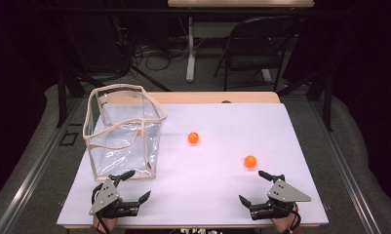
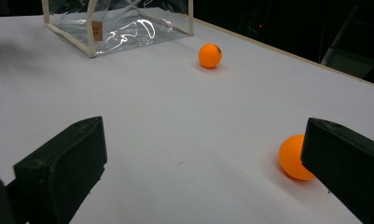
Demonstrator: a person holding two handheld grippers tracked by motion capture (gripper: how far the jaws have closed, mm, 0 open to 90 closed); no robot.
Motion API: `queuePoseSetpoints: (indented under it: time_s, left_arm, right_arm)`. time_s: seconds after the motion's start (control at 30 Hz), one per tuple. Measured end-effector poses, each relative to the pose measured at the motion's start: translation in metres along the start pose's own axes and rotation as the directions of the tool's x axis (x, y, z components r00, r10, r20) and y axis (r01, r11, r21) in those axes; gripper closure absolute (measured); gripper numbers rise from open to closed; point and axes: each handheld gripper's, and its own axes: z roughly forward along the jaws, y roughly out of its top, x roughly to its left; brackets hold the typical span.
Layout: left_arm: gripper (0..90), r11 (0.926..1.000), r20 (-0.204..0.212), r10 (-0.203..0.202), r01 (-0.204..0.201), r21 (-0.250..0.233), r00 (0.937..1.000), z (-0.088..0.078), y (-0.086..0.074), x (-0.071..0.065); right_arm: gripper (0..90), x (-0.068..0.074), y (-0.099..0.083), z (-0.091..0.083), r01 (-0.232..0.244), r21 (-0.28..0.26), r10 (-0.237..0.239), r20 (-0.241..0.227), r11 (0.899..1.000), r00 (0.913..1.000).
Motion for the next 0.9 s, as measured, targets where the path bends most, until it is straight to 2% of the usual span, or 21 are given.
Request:
queuePoseSetpoints:
  time_s: [0.9]
  left_arm:
    - [15.8, 0.9998, 0.012, 0.005, -0.006, 0.018, 0.9999, 0.0044, 0.0005, 0.0]
  right_arm:
    - [0.0, -0.0023, 0.0036, 0.0073, -0.011, 0.058, 0.01, 0.013, 0.998, 0.9999]
